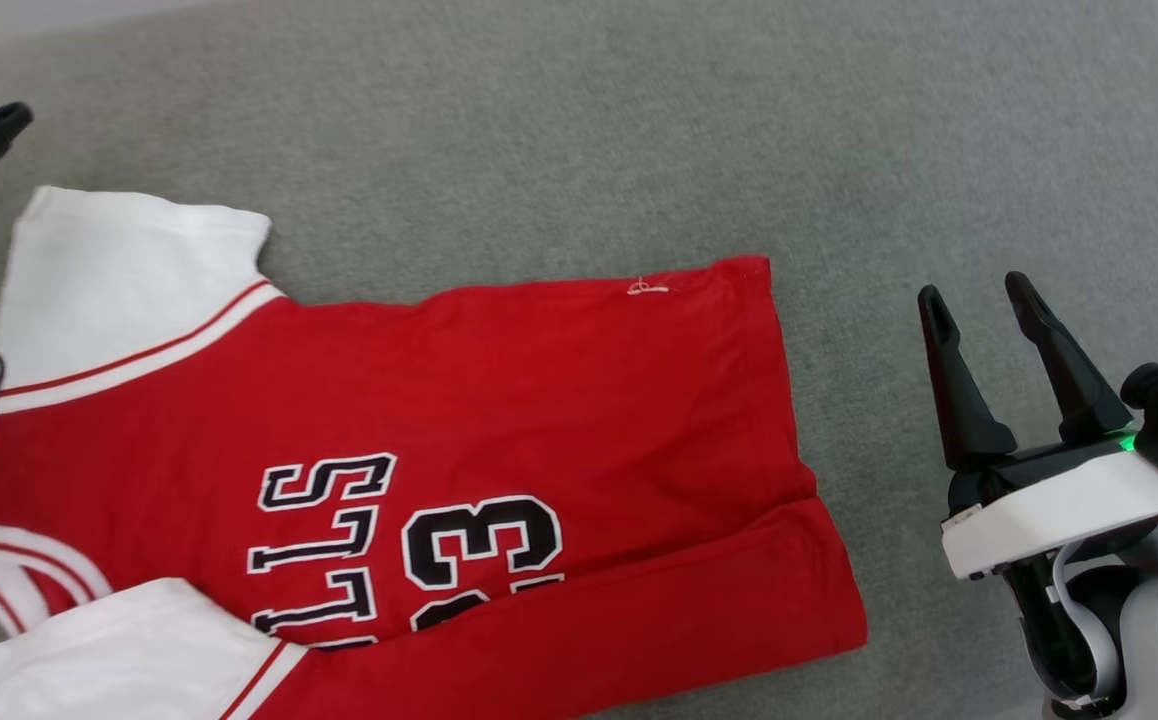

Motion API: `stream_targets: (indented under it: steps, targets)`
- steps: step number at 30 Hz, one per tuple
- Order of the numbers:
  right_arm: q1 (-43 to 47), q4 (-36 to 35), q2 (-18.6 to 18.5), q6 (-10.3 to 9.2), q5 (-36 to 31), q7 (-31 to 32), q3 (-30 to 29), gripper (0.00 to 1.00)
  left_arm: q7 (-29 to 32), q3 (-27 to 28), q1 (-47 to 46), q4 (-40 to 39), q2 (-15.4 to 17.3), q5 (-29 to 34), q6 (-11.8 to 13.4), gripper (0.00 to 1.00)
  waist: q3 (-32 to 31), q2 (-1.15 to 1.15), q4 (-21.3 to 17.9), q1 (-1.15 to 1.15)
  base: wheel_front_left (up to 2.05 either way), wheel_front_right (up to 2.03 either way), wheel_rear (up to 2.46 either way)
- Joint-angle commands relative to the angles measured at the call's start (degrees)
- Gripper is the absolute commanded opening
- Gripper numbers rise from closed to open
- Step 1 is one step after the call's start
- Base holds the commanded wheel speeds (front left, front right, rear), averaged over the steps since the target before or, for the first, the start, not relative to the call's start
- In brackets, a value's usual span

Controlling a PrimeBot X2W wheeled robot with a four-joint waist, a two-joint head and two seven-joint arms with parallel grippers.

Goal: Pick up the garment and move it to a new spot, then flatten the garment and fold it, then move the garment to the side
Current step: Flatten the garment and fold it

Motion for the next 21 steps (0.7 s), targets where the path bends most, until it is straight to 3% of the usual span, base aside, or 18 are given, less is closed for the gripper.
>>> stream_targets:
  steps: [1, 5, 9, 15, 16, 17, 18, 21]
  targets:
    - [-0.4, -0.2, 0.4, -0.03, 0.1, -0.1, 0.1, 1.0, 3.0, -0.8, -1.3, 0.5, 1.1, -0.1, 0.3, 1.0, 2.3, 0.0, -1.8, -0.01, 0.0, 0.0, 0.0]
    - [-0.5, -0.4, 0.6, -0.03, 0.5, -0.2, 0.1, 1.0, 10.1, -2.7, -2.7, 1.6, 3.5, -0.2, 0.8, 1.0, 4.4, 0.0, -2.8, -0.01, 0.0, 0.0, 0.0]
    - [-0.9, -0.3, 0.7, -0.03, 1.0, -0.2, 0.5, 1.0, 12.4, -3.1, -1.1, 3.2, 4.2, -0.5, 1.9, 1.0, 6.1, 0.0, -3.6, -0.01, 0.0, 0.0, 0.0]
    - [-1.5, 0.2, 0.7, -0.03, 2.2, -0.2, 0.8, 1.0, 15.0, -4.3, 3.4, 7.2, 2.4, -2.6, 3.5, 1.0, 7.7, 0.0, -4.4, -0.01, 0.0, 0.0, 0.0]
    - [-1.7, 0.2, 0.7, -0.03, 2.6, -0.1, 0.7, 1.0, 15.3, -4.2, 4.1, 7.8, 1.7, -3.3, 3.8, 0.49, 7.8, 0.0, -4.6, -0.01, 0.0, 0.0, 0.0]
    - [-1.8, 0.3, 0.7, -0.03, 2.9, 0.1, 0.6, 1.0, 15.1, -4.0, 4.7, 8.2, 0.8, -4.0, 4.0, 0.19, 7.9, 0.0, -4.6, -0.01, 0.0, 0.0, 0.0]
    - [-2.0, 0.4, 0.7, -0.03, 3.1, 0.3, 0.3, 1.0, 15.3, -4.0, 5.2, 8.5, 0.0, -4.6, 4.2, 0.0, 7.9, 0.0, -4.6, -0.01, 0.0, 0.0, 0.0]
    - [-2.7, 0.6, 0.7, -0.03, 3.7, 1.5, 0.1, 1.0, 14.7, -3.8, 5.4, 8.3, -1.3, -5.3, 4.2, 0.0, 7.9, 0.0, -4.5, -0.01, 0.0, 0.0, 0.0]
